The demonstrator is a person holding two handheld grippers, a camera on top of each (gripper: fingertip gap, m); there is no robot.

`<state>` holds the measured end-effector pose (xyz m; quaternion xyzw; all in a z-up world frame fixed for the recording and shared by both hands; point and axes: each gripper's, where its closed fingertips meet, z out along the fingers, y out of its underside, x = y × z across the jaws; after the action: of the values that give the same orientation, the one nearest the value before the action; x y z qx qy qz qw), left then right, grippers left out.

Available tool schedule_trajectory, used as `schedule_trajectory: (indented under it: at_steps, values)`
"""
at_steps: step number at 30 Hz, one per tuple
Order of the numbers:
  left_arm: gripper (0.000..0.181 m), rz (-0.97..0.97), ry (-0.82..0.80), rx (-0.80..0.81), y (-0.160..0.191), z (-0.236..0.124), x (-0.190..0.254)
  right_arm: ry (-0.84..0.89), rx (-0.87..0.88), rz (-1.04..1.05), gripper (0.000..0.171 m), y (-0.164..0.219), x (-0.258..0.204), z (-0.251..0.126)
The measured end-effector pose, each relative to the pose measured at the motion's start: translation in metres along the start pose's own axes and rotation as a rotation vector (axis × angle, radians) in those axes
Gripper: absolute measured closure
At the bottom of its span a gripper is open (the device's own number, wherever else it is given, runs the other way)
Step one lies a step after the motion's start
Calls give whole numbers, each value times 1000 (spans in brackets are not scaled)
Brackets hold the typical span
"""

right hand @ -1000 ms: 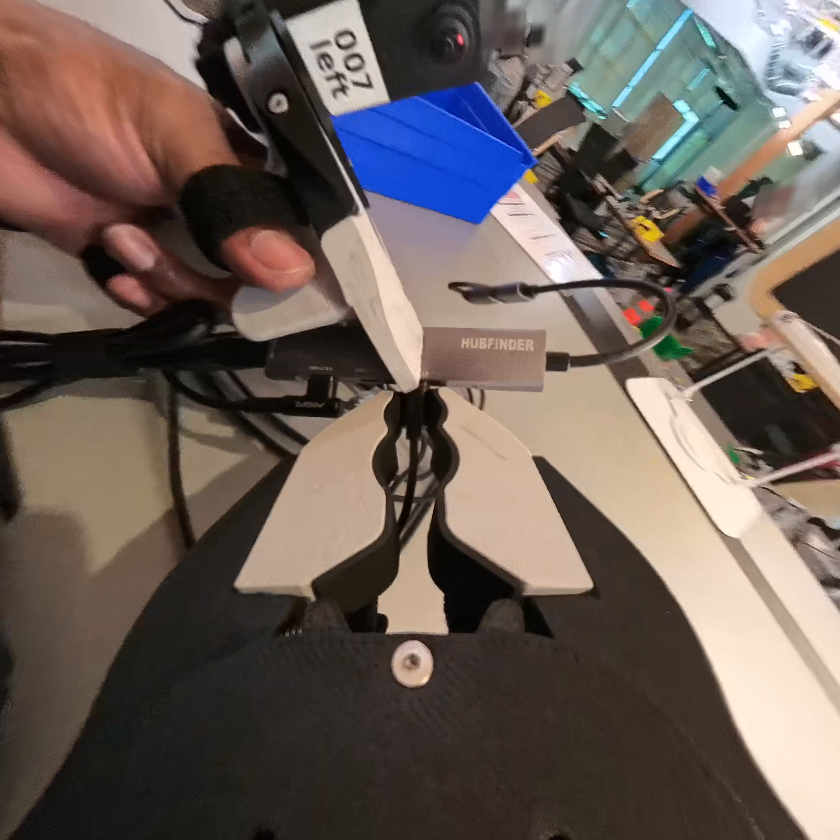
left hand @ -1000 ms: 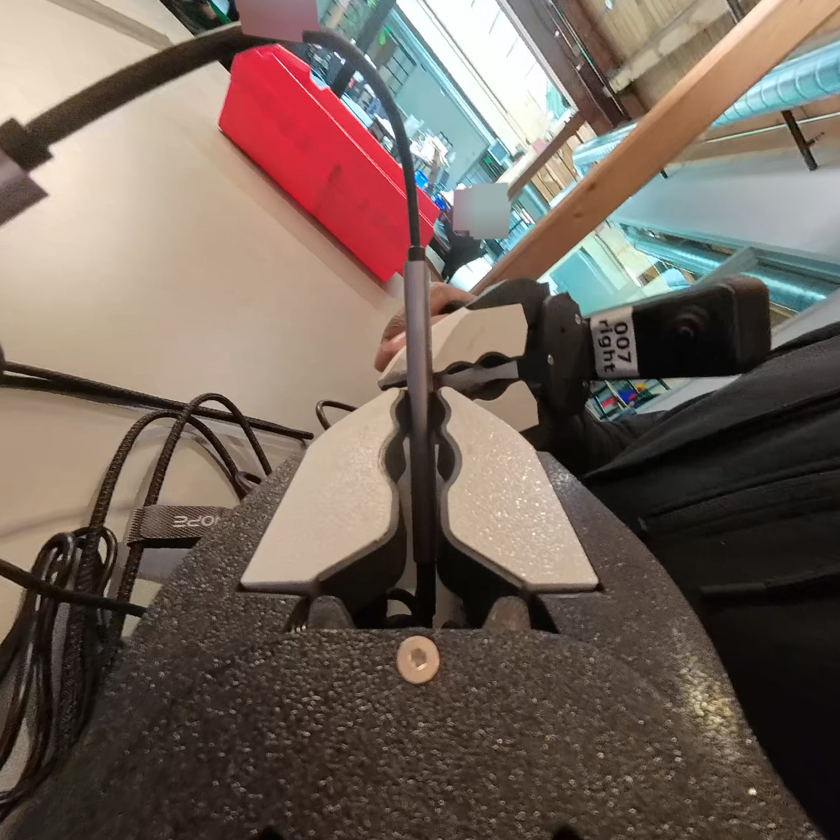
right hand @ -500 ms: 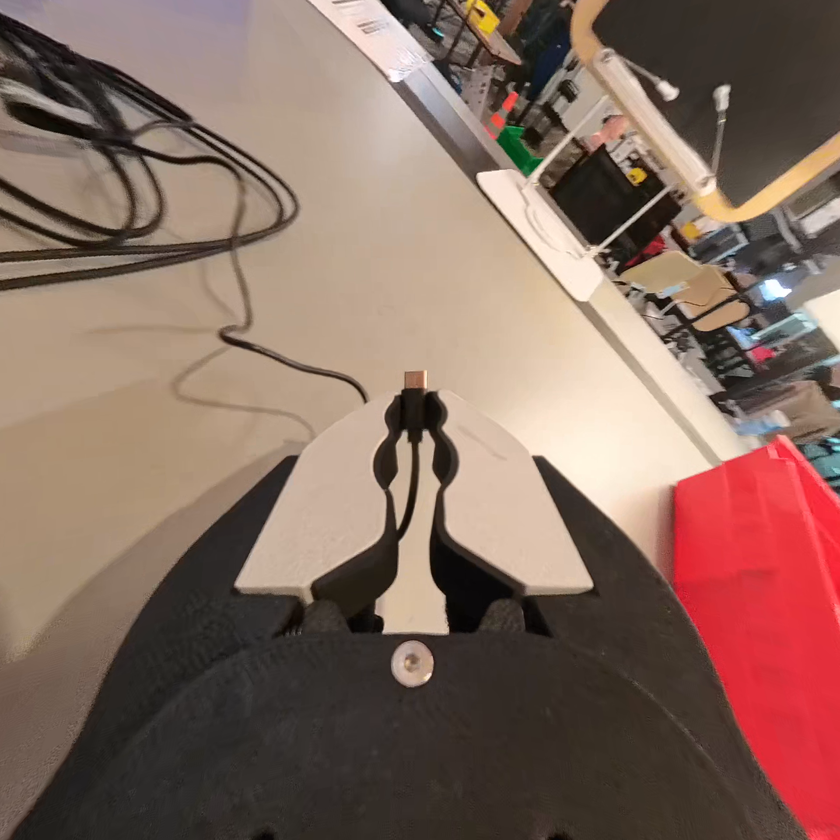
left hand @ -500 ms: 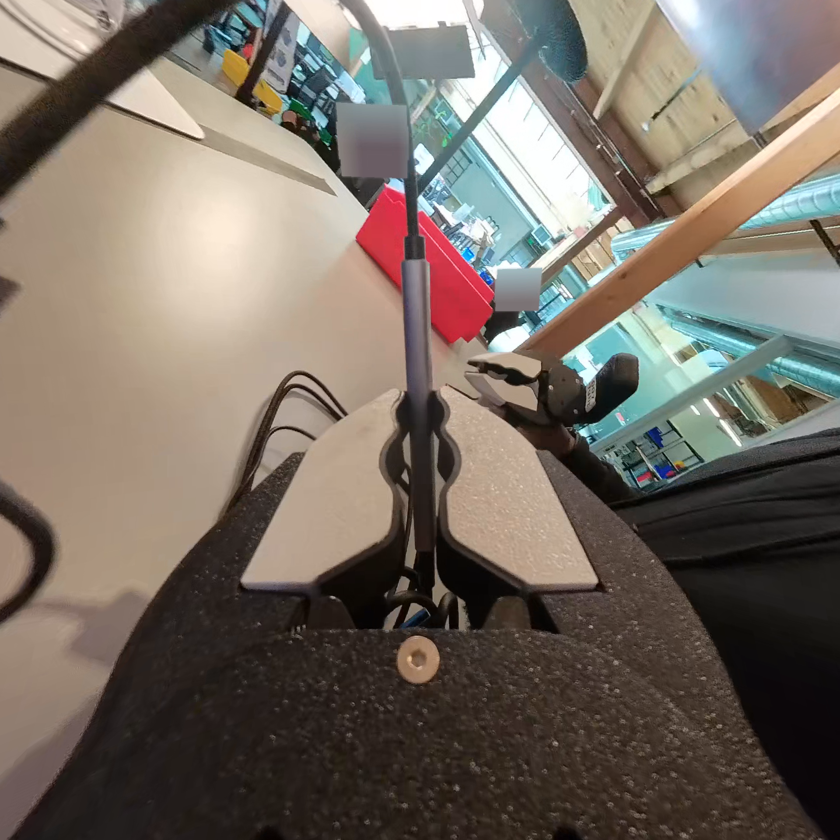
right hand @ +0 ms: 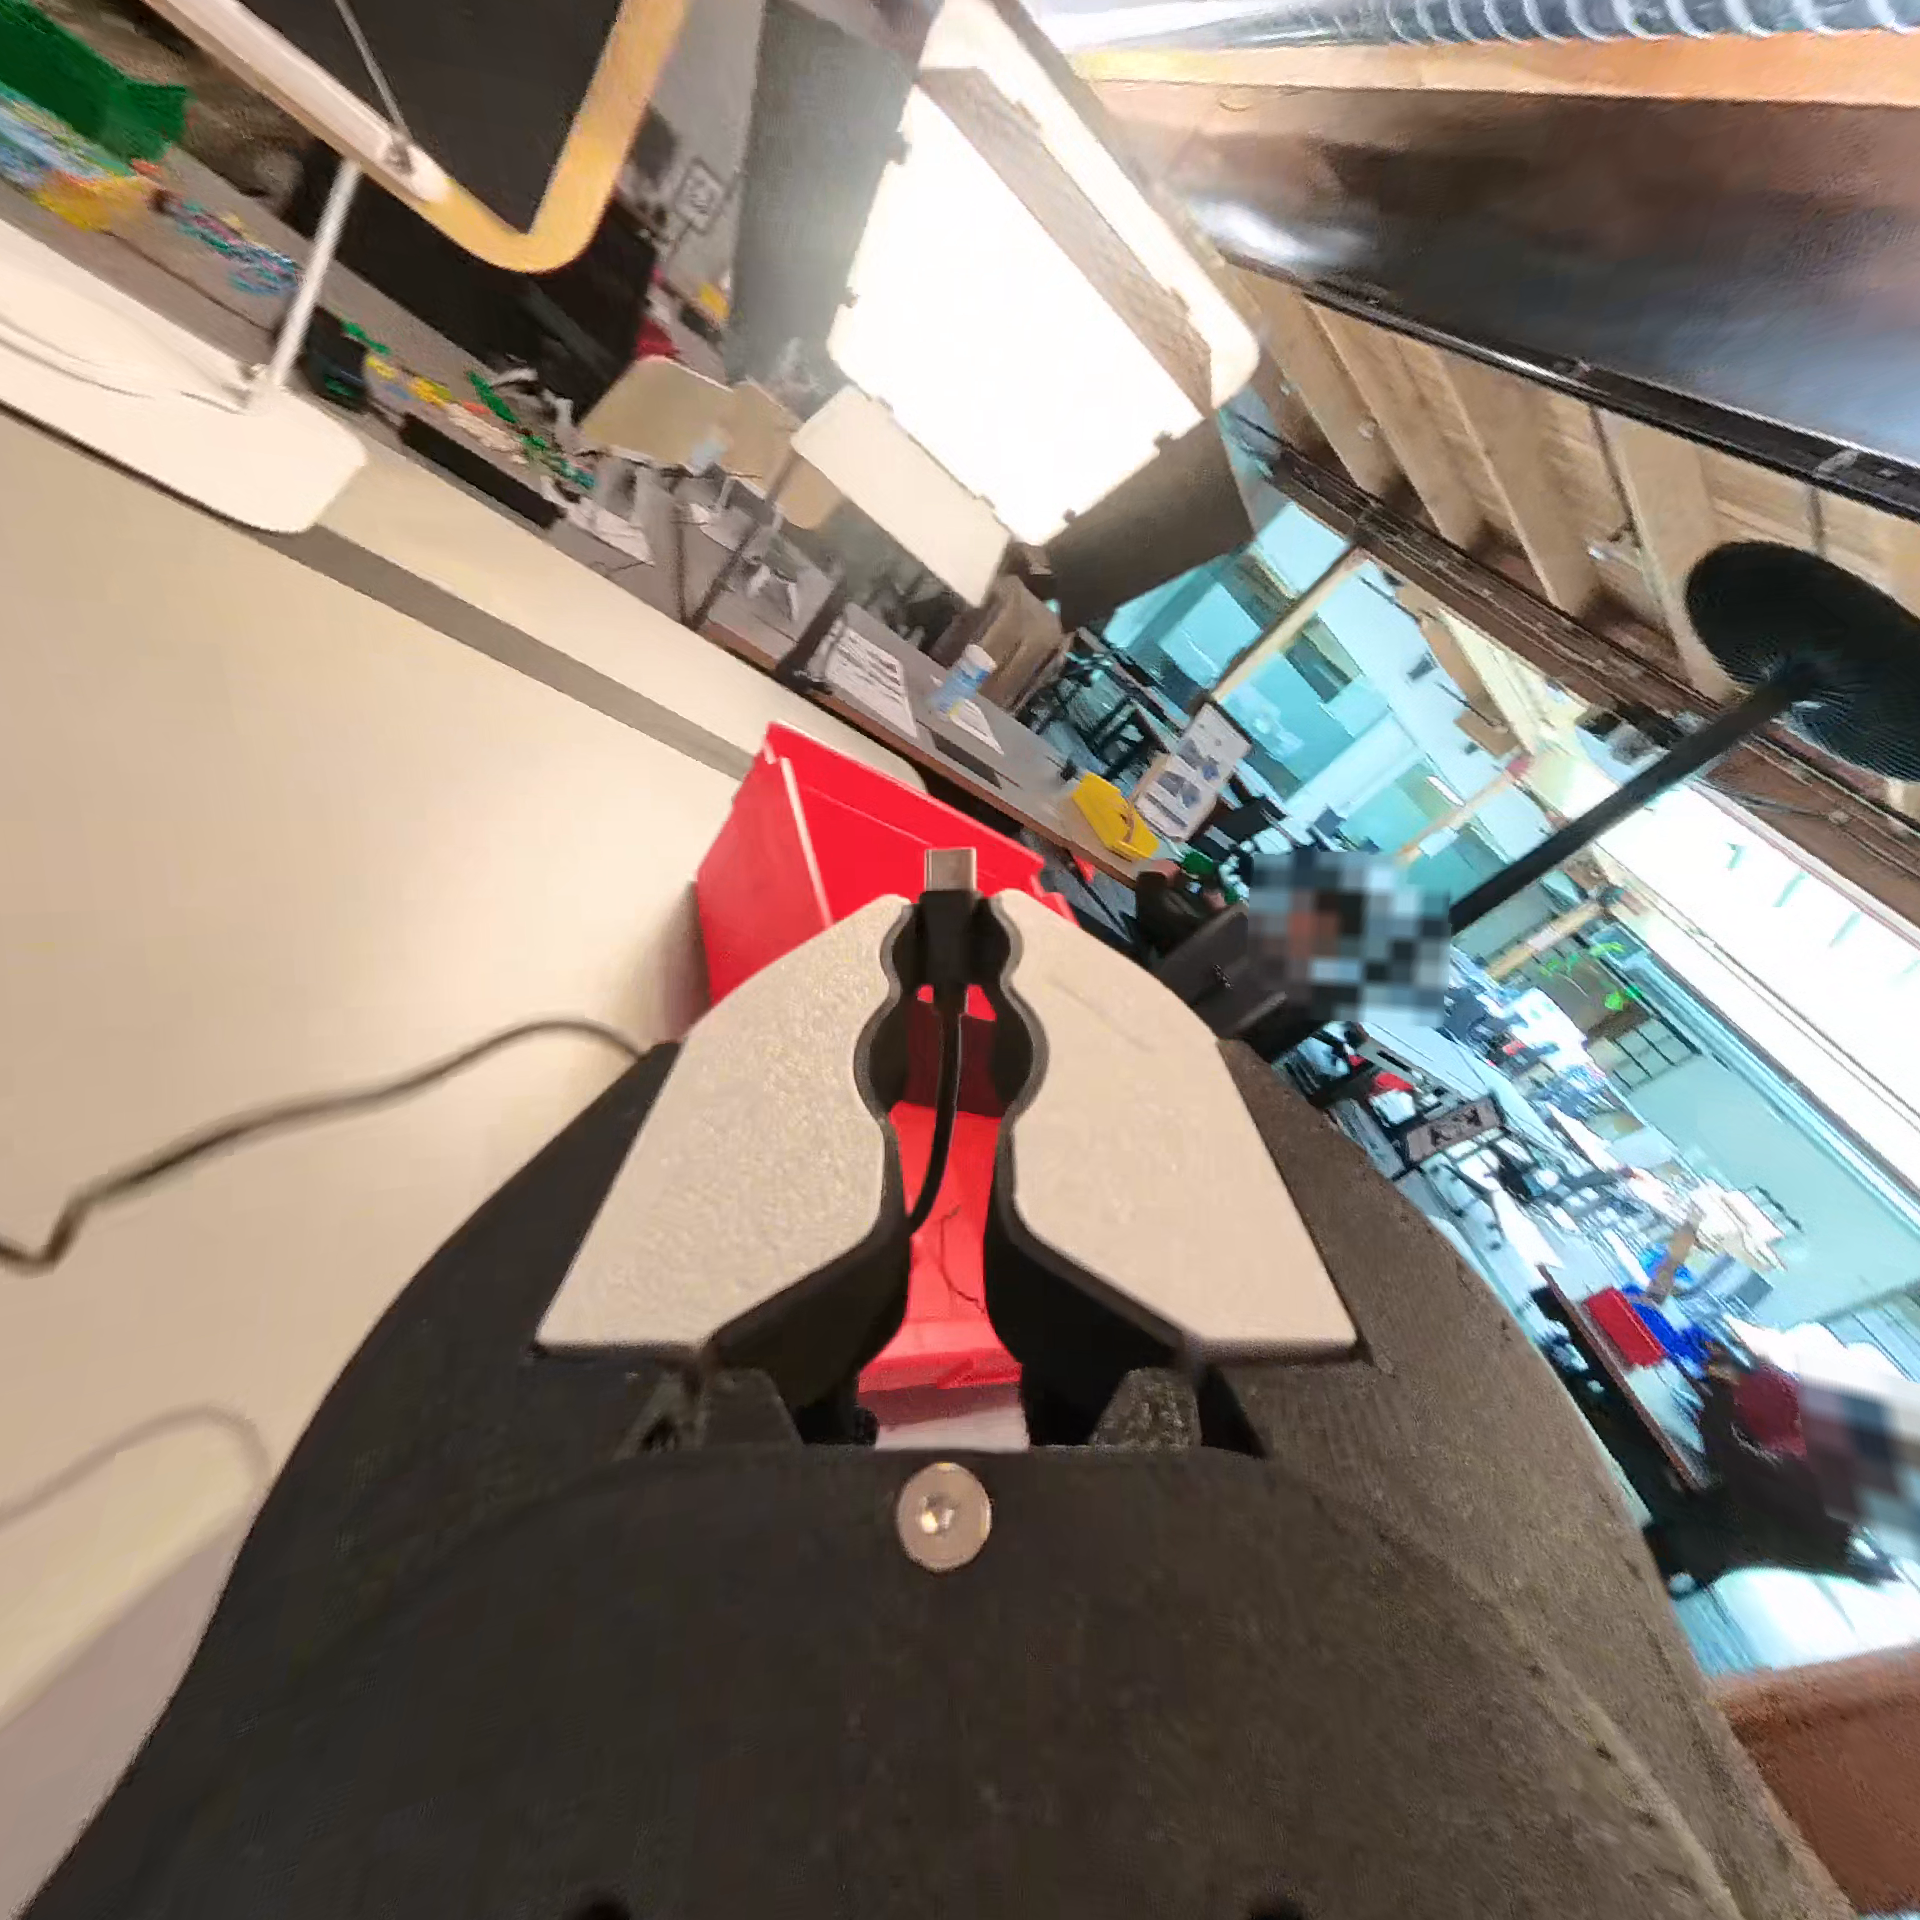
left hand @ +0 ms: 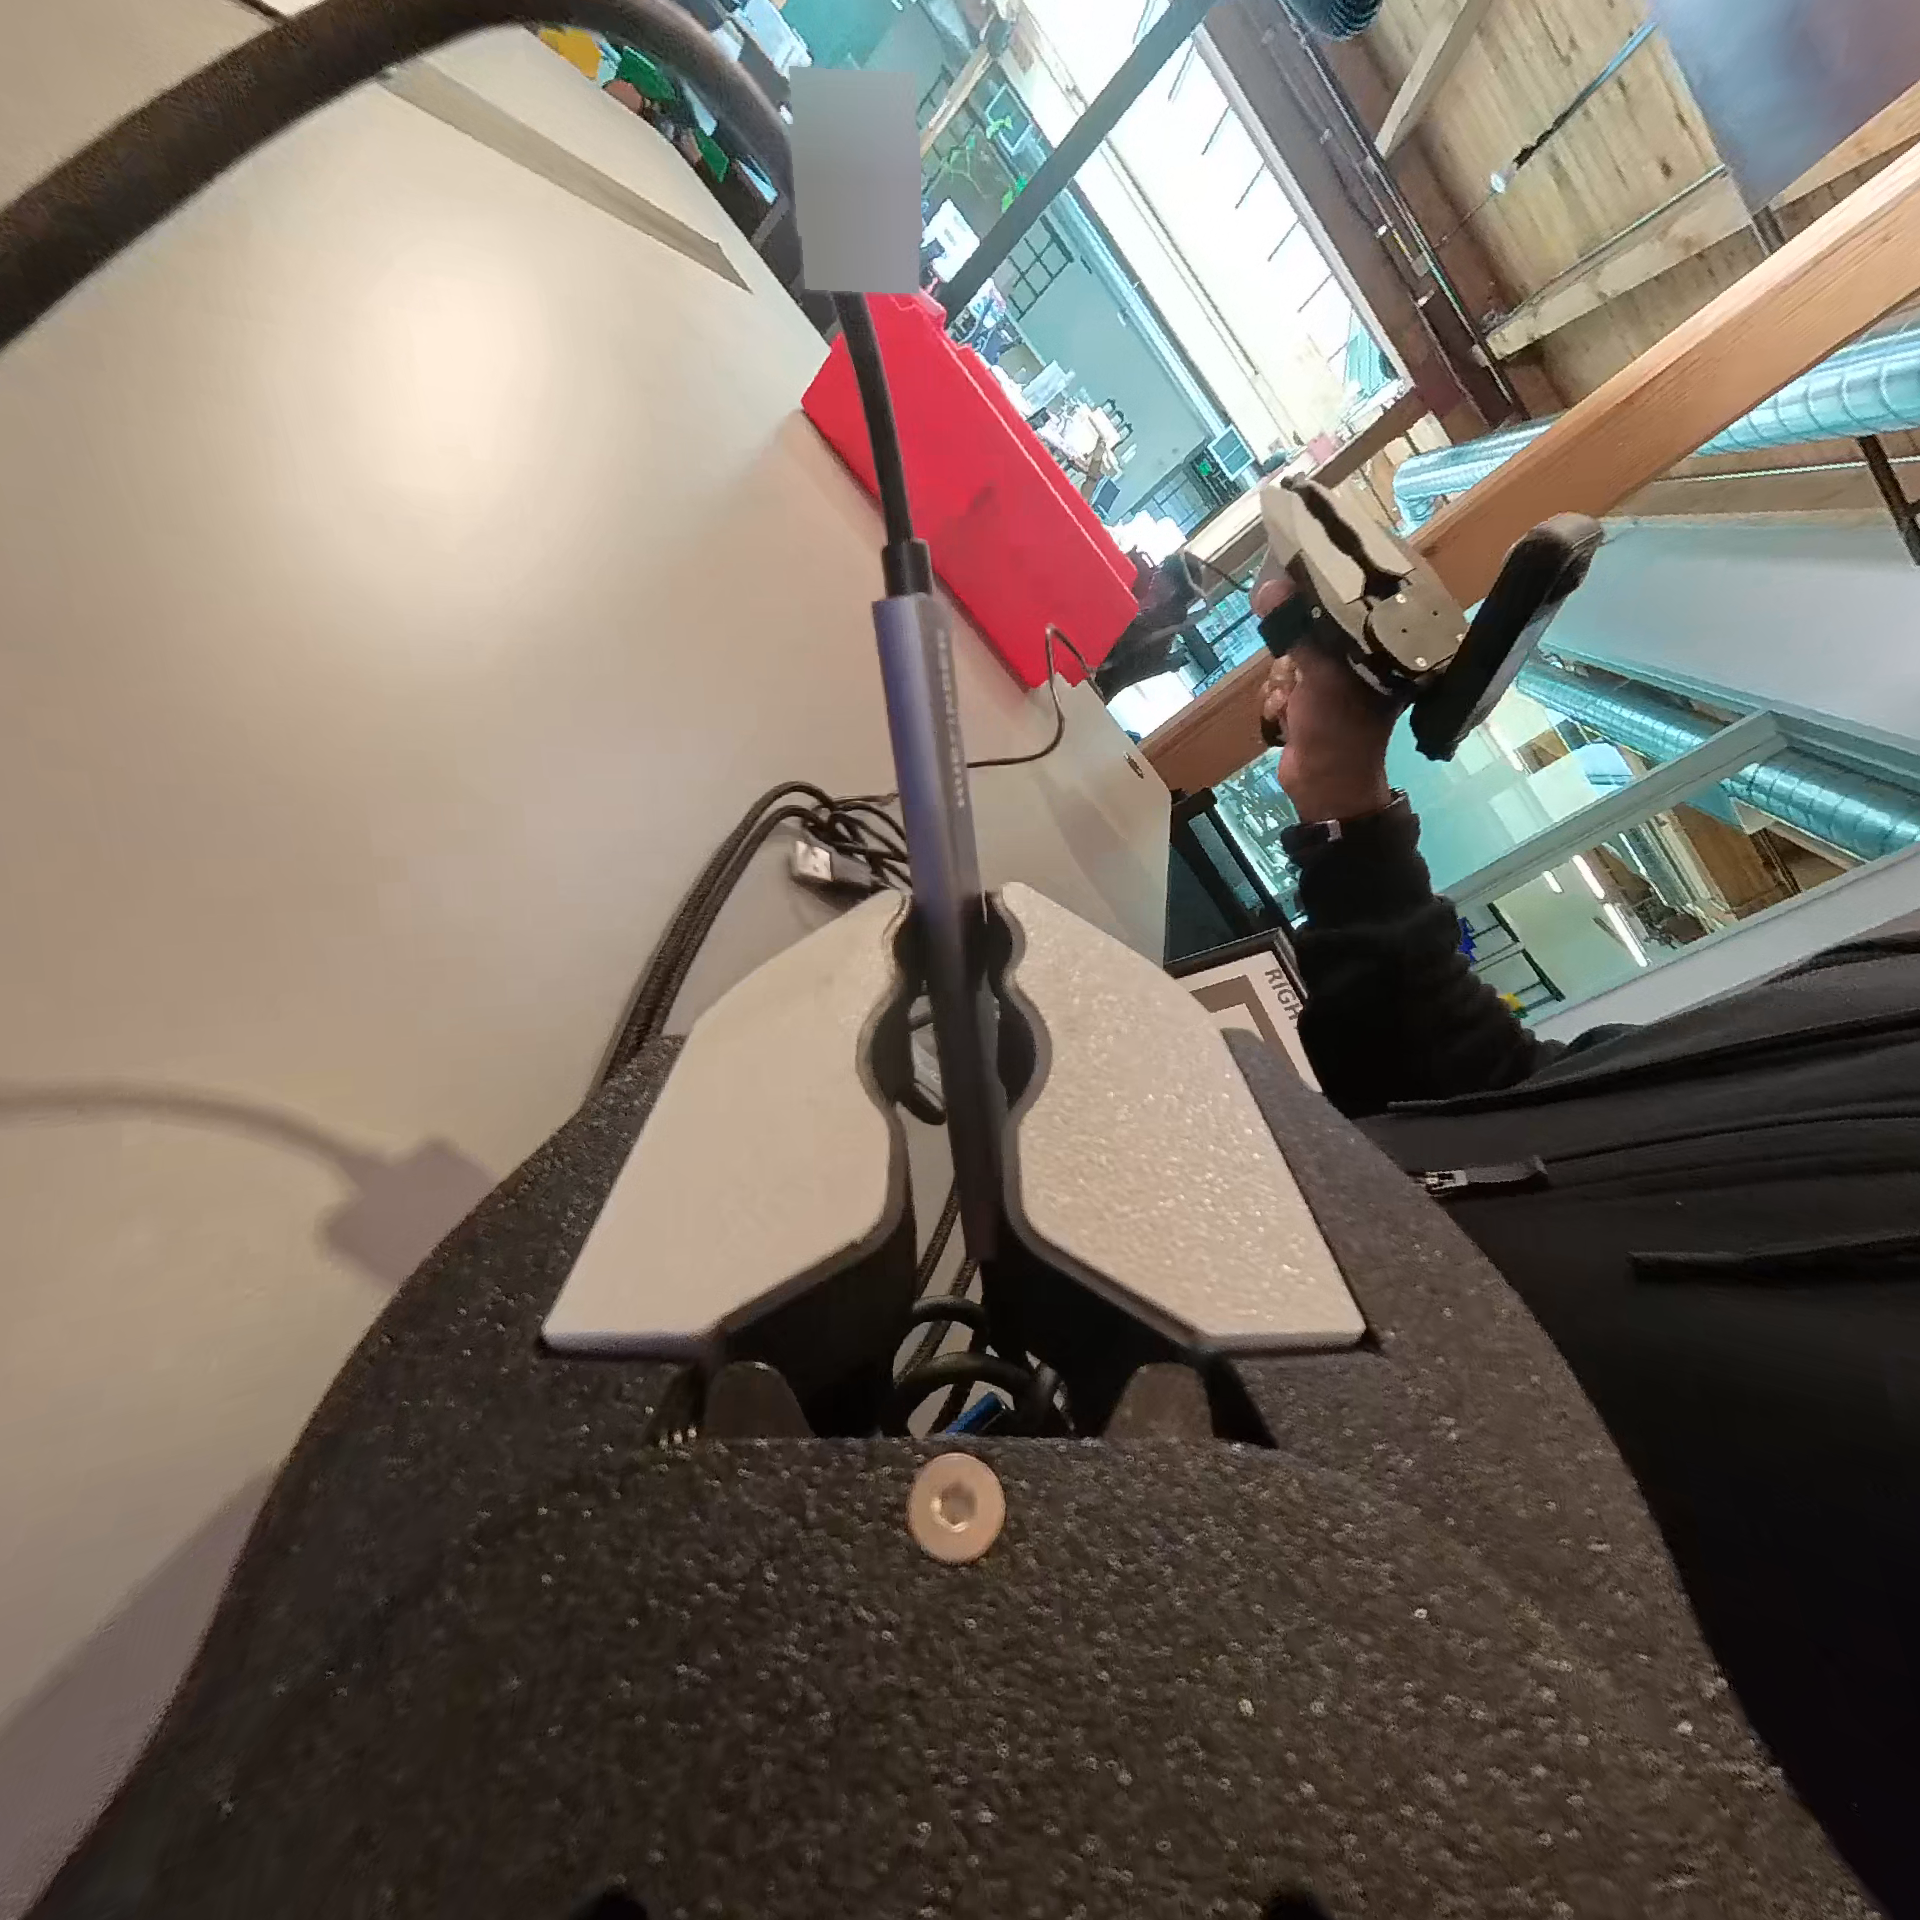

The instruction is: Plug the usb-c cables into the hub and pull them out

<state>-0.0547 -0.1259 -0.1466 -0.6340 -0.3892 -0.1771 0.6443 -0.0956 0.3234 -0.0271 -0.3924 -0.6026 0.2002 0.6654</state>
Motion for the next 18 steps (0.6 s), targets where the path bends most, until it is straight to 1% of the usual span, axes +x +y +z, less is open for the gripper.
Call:
schedule_trajectory:
  at_steps: [3,7,9,11,15,18]
  values:
    - [169,-6,-19,-6,7,3,-7,-144,2,-17,160,6,-30,6]
    - [169,-26,-42,-16,16,13,-17,-311,-87,-175,160,25,-97,9]
    - [168,-15,-60,-25,17,15,-18,-379,-127,-189,160,28,-124,6]
    - [168,-11,-67,-26,18,15,-19,-497,-131,-127,156,21,-152,-2]
    - [169,-17,-58,-12,16,13,-20,-792,-130,109,141,-10,-205,-32]
    - [169,-17,-60,-13,17,14,-20,-1037,-147,297,124,-40,-240,-63]
